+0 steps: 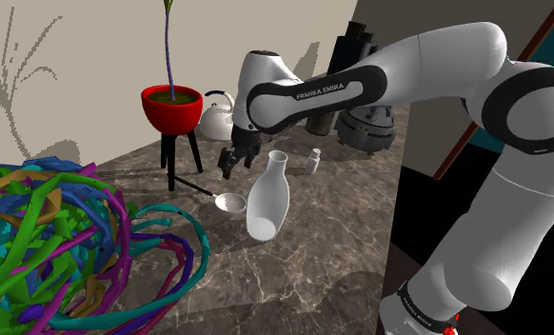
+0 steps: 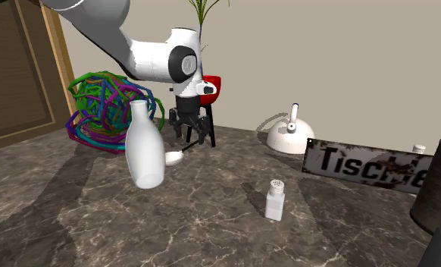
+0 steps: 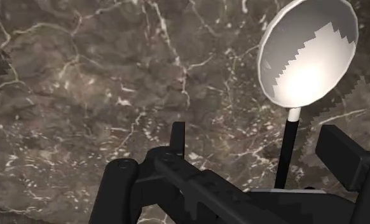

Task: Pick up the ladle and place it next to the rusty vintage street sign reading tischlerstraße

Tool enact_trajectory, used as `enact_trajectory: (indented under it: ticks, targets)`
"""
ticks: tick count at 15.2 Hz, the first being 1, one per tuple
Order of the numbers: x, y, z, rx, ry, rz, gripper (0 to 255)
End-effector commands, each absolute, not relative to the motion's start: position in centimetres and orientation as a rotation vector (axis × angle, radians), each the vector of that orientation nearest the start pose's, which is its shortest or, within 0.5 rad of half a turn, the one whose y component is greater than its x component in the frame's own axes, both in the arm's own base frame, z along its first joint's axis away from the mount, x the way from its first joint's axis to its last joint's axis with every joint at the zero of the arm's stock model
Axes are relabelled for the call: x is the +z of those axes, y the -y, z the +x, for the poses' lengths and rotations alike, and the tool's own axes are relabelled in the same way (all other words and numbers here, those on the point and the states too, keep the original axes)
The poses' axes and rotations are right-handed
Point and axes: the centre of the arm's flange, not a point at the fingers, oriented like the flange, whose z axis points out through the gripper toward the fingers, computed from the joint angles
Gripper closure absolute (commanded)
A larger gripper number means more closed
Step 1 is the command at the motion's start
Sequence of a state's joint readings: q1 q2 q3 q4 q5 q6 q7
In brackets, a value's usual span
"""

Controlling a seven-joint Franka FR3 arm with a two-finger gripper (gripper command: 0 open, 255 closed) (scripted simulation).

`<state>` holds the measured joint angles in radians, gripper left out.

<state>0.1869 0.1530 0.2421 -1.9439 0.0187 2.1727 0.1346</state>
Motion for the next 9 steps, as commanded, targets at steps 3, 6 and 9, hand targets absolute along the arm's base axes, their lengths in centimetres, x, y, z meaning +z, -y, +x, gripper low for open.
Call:
enact_trajectory:
  ticks: [3,6,9]
  targets:
    - [39.1,-28.2,56.9,-0.117,0.495,-3.005,0]
    - [37.7,-31.2,58.7,-0.133,0.544,-2.979,0]
    - [36.2,-32.3,59.3,-0.138,0.560,-2.971,0]
